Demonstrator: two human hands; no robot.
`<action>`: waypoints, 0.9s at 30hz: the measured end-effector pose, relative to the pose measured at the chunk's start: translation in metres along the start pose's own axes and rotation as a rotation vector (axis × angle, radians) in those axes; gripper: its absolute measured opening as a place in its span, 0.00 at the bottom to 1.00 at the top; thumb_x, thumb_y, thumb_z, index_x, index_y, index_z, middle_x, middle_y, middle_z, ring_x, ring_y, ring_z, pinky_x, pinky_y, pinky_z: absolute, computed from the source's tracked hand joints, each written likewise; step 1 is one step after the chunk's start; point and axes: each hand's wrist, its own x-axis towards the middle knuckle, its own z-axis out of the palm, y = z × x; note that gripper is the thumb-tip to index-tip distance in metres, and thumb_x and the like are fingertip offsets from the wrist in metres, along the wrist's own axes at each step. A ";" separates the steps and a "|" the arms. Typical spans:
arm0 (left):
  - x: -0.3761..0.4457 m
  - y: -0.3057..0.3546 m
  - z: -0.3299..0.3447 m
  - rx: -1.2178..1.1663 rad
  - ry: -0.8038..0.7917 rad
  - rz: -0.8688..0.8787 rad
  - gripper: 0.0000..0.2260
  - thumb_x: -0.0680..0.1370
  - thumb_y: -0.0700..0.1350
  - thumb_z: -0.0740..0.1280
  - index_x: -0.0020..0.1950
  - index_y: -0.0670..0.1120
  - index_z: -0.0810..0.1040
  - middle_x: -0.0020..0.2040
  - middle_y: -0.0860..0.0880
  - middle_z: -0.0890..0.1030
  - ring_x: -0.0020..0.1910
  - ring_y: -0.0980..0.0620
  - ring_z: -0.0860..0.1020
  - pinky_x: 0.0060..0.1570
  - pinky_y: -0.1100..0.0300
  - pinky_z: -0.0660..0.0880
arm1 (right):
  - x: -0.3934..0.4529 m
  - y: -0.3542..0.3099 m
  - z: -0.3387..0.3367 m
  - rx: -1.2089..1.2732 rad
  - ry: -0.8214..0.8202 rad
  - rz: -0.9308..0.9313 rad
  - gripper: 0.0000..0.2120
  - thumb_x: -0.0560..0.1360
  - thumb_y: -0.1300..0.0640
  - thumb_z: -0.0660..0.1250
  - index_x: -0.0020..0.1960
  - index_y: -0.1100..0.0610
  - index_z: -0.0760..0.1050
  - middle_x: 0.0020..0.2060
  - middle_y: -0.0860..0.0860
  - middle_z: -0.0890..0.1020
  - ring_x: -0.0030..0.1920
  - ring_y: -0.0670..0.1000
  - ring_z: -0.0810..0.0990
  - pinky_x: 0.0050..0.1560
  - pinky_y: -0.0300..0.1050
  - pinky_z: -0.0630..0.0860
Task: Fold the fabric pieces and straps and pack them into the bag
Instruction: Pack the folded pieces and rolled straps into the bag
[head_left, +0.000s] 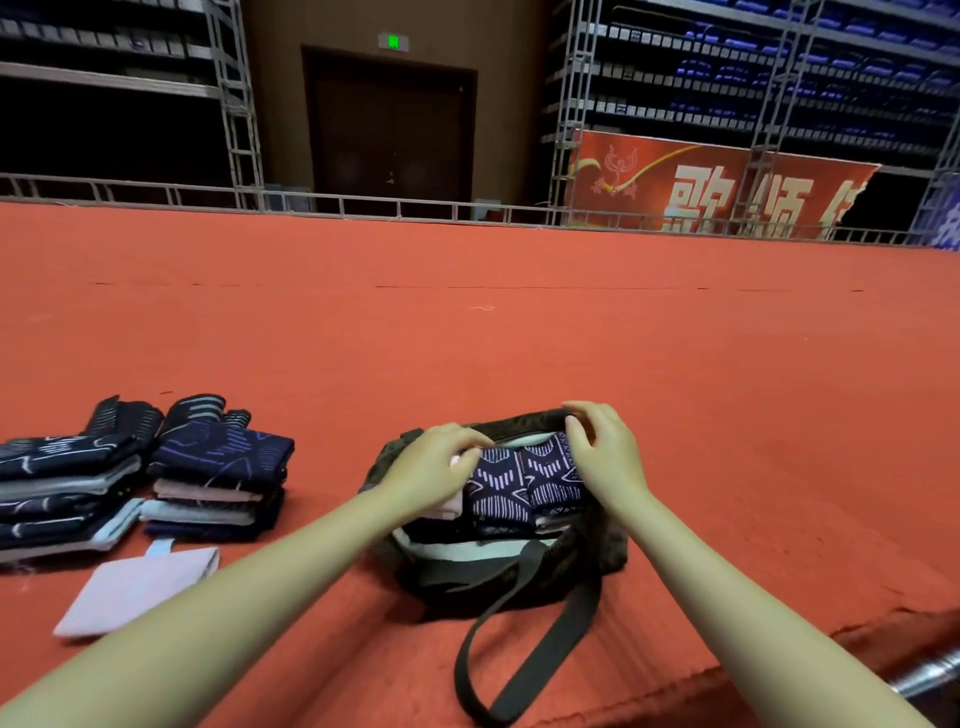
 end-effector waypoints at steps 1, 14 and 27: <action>-0.008 -0.004 -0.014 -0.003 0.031 -0.020 0.11 0.79 0.41 0.62 0.58 0.48 0.80 0.53 0.49 0.80 0.56 0.51 0.75 0.56 0.59 0.69 | -0.006 -0.015 0.004 0.033 -0.029 -0.019 0.12 0.78 0.59 0.61 0.58 0.56 0.78 0.54 0.50 0.80 0.57 0.49 0.76 0.59 0.43 0.70; -0.164 -0.111 -0.134 0.153 0.186 -0.419 0.12 0.76 0.40 0.62 0.53 0.52 0.81 0.50 0.52 0.79 0.52 0.52 0.77 0.53 0.58 0.71 | -0.097 -0.152 0.159 0.261 -0.591 -0.073 0.10 0.77 0.60 0.62 0.55 0.58 0.80 0.48 0.51 0.82 0.48 0.45 0.76 0.53 0.39 0.70; -0.214 -0.195 -0.138 0.350 -0.272 -0.549 0.28 0.67 0.52 0.56 0.68 0.51 0.71 0.65 0.49 0.76 0.64 0.48 0.73 0.62 0.55 0.69 | -0.059 -0.224 0.226 0.085 -0.348 -0.070 0.16 0.77 0.57 0.60 0.64 0.56 0.74 0.58 0.57 0.75 0.62 0.57 0.70 0.61 0.50 0.68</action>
